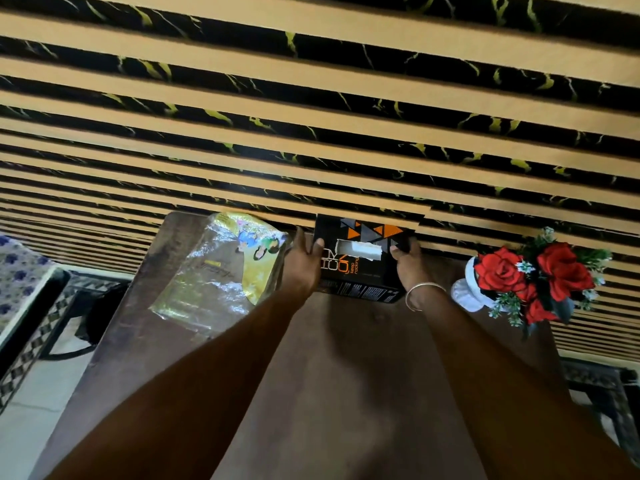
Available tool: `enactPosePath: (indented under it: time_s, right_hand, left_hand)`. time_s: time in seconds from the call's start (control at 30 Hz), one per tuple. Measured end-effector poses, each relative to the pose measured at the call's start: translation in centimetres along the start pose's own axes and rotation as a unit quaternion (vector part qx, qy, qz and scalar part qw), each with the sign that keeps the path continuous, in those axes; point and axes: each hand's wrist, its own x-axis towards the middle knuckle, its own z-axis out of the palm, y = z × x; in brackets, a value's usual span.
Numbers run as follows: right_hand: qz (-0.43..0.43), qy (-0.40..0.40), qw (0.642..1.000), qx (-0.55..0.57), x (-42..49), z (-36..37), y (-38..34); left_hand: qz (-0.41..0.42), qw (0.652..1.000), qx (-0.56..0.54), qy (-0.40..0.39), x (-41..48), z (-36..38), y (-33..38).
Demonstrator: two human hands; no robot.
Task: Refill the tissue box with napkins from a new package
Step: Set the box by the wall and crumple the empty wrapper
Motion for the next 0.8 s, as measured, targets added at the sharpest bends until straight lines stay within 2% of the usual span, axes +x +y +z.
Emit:
enactPosePath:
  time_s: [0.03, 0.07, 0.1, 0.13, 0.17, 0.2, 0.3, 0.37, 0.47, 0.53, 0.6, 0.7, 0.8]
  right_hand:
    - [-0.044, 0.048, 0.996, -0.064, -1.4, -0.1, -0.9]
    - [-0.116, 0.115, 0.976, -0.142, -3.1, -0.1, -1.8]
    - [-0.214, 0.172, 0.938, -0.213, -5.1, 0.5, -2.9]
    - [-0.309, 0.193, 0.896, -0.253, -7.2, 1.5, -3.9]
    - [-0.379, 0.162, 0.871, -0.267, -9.0, 3.1, -4.8]
    - [-0.418, 0.096, 0.86, -0.276, -10.4, 5.0, -5.2]
    - [-0.407, -0.118, 0.844, -0.328, -12.2, 11.2, -5.5]
    - [-0.372, -0.175, 0.821, -0.396, -12.1, 14.8, -5.0]
    - [-0.303, -0.193, 0.792, -0.494, -11.5, 18.6, -3.5]
    - [-0.272, -0.189, 0.785, -0.523, -11.3, 20.1, -2.2]
    - [-0.247, -0.193, 0.79, -0.527, -11.3, 20.5, -1.4]
    - [-0.216, -0.202, 0.82, -0.49, -11.7, 20.6, -1.2]
    - [-0.223, -0.194, 0.831, -0.471, -12.0, 21.0, -1.1]
  left_hand:
    - [0.024, 0.999, 0.012, 0.024, 0.0, -1.1, 0.1]
    - [0.051, 0.997, 0.022, 0.057, 0.1, -2.5, 0.0]
    - [0.076, 0.992, 0.036, 0.094, 0.2, -4.2, -0.1]
    - [0.086, 0.987, 0.054, 0.125, 0.3, -6.1, -0.8]
    - [0.086, 0.981, 0.087, 0.151, 0.5, -8.3, -1.4]
    - [0.082, 0.974, 0.13, 0.165, 0.7, -10.5, -2.3]
    - [0.001, 0.946, 0.296, 0.135, 1.4, -16.1, -5.0]
    - [-0.04, 0.919, 0.384, 0.08, 1.3, -18.4, -6.2]
    - [-0.044, 0.902, 0.43, 0.006, 1.0, -19.8, -7.0]
    - [-0.051, 0.887, 0.457, -0.034, 0.8, -20.0, -7.3]
    - [-0.037, 0.871, 0.487, -0.059, 0.8, -19.8, -7.2]
    - [-0.025, 0.848, 0.519, -0.1, 0.9, -19.3, -6.0]
    - [-0.03, 0.857, 0.501, -0.117, 1.6, -18.5, -6.1]
